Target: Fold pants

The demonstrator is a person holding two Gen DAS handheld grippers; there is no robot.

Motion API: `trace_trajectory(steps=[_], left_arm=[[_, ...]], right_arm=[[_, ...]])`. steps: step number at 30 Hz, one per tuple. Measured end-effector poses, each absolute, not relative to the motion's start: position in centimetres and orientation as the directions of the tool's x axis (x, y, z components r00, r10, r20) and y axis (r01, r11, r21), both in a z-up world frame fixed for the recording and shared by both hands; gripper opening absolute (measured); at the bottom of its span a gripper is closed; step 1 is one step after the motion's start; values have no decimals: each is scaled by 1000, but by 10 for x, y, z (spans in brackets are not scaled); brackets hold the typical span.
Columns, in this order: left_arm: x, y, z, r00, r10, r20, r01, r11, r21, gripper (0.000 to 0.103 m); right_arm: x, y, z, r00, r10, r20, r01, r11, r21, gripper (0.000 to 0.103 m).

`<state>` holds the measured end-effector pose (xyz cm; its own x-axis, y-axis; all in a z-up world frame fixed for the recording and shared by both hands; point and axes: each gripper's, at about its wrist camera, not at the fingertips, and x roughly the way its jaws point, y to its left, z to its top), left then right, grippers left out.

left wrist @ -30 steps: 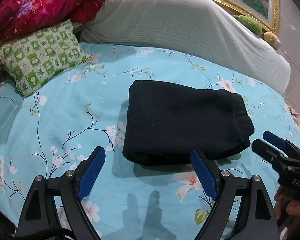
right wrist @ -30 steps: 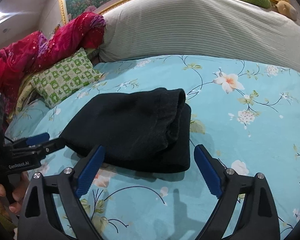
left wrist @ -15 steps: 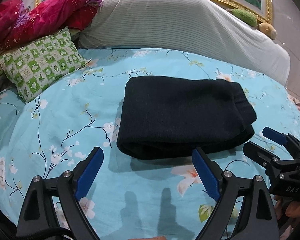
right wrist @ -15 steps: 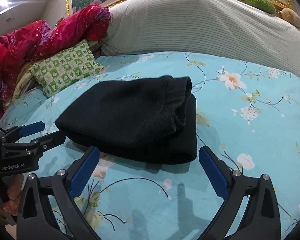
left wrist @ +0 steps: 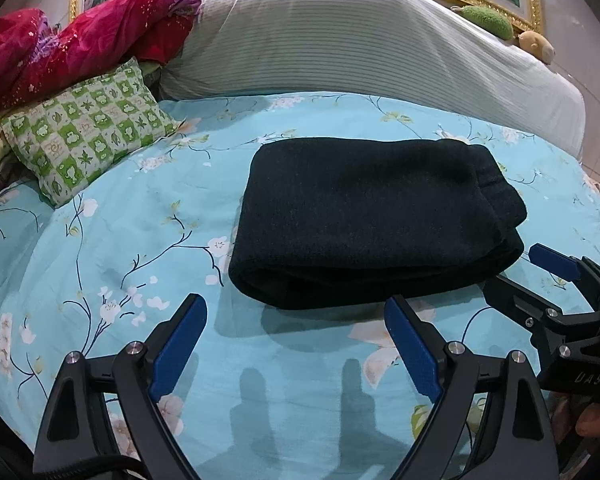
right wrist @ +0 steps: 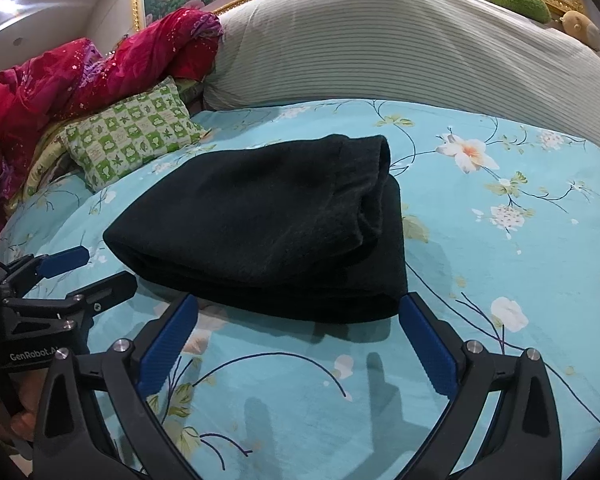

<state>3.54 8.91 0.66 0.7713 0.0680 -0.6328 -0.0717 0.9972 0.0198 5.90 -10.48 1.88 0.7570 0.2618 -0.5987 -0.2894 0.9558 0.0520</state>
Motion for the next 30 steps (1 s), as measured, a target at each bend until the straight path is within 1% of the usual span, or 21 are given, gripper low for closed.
trace_trajectory(steps=[7, 30], left_arm=[[34, 89, 6, 779, 74, -623, -76, 997, 24, 92], [37, 89, 4, 767, 73, -637, -76, 997, 23, 92]], right_arm=[[59, -103, 15, 760, 251, -600, -289, 957, 35, 101], [54, -98, 11, 764, 254, -593, -307, 952, 12, 101]])
